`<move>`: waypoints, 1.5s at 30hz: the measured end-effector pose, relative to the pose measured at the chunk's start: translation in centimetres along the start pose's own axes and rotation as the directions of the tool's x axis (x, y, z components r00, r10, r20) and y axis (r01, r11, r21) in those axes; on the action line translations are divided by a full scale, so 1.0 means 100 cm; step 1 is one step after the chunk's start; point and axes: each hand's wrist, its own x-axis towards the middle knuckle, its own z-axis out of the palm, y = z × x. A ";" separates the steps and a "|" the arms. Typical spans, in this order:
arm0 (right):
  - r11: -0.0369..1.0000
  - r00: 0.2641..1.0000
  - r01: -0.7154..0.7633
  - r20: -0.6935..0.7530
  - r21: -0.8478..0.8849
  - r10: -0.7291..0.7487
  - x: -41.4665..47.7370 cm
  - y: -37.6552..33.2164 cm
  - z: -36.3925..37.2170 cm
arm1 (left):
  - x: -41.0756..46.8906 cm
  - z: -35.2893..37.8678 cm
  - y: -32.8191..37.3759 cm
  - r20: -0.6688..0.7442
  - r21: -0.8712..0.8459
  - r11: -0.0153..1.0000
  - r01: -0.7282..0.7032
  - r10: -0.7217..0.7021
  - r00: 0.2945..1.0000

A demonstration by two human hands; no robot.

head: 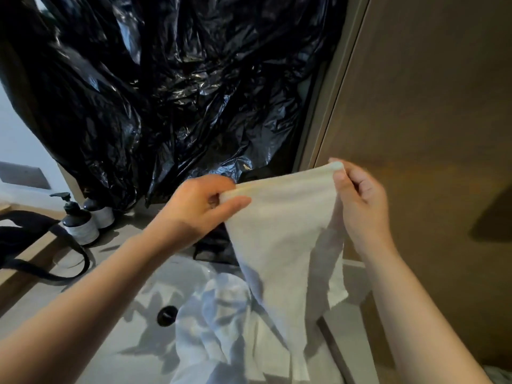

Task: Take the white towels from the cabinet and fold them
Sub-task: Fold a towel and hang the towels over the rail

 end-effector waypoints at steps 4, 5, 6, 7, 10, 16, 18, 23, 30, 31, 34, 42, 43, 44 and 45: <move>0.995 0.994 0.101 -0.049 0.018 -0.100 0.021 -0.040 -0.011 | 0.029 -0.013 0.024 -0.208 -0.316 0.947 0.057 -0.128 0.970; 0.992 0.990 0.124 -0.077 0.030 -0.121 0.024 -0.048 -0.012 | 0.037 -0.018 0.030 -0.250 -0.399 0.915 0.068 -0.180 0.951; 0.989 0.985 0.143 -0.102 0.040 -0.138 0.027 -0.056 -0.013 | 0.044 -0.023 0.035 -0.276 -0.479 0.875 0.069 -0.225 0.935; 0.987 0.981 0.158 -0.121 0.043 -0.152 0.028 -0.062 -0.013 | 0.050 -0.027 0.039 -0.283 -0.540 0.839 0.065 -0.253 0.925; 0.981 0.972 0.188 -0.151 0.044 -0.179 0.027 -0.076 -0.013 | 0.057 -0.036 0.053 -0.230 -0.697 0.714 0.066 -0.310 0.922; 0.988 0.973 0.134 -0.202 0.078 -0.116 0.007 -0.084 -0.009 | 0.044 -0.025 0.057 -0.108 -0.590 0.784 0.194 -0.314 0.943; 0.990 0.970 0.132 -0.211 0.049 -0.119 0.003 -0.086 -0.008 | 0.031 -0.015 0.059 -0.044 -0.605 0.756 0.250 -0.345 0.937; 0.993 0.964 0.110 -0.247 0.033 -0.098 -0.003 -0.092 -0.019 | 0.028 -0.013 0.064 -0.098 -0.681 0.710 0.181 -0.333 0.938; 0.987 0.984 0.054 -0.158 -0.149 -0.077 -0.006 -0.100 -0.042 | 0.043 -0.024 0.081 -0.163 -0.664 0.740 0.102 -0.277 0.947; 0.981 0.985 0.054 -0.154 -0.186 -0.083 -0.007 -0.101 -0.045 | 0.045 -0.026 0.082 -0.175 -0.652 0.753 0.095 -0.270 0.947; 0.960 0.980 0.042 -0.176 -0.277 -0.094 -0.011 -0.105 -0.050 | 0.050 -0.027 0.084 -0.239 -0.538 0.840 0.070 -0.232 0.943; 0.988 0.968 -0.114 -0.235 -0.105 0.087 -0.032 -0.121 -0.058 | 0.060 -0.022 0.088 -0.226 -0.277 0.960 0.026 -0.091 0.970; 0.989 0.965 -0.108 -0.249 -0.101 0.080 -0.034 -0.124 -0.061 | 0.061 -0.020 0.091 -0.215 -0.293 0.956 0.026 -0.093 0.972; 0.989 0.962 -0.099 -0.265 -0.109 0.067 -0.036 -0.127 -0.063 | 0.061 -0.019 0.095 -0.207 -0.313 0.949 0.026 -0.095 0.974; 0.988 0.958 -0.086 -0.283 -0.126 0.048 -0.038 -0.130 -0.067 | 0.062 -0.017 0.100 -0.199 -0.336 0.942 0.024 -0.096 0.975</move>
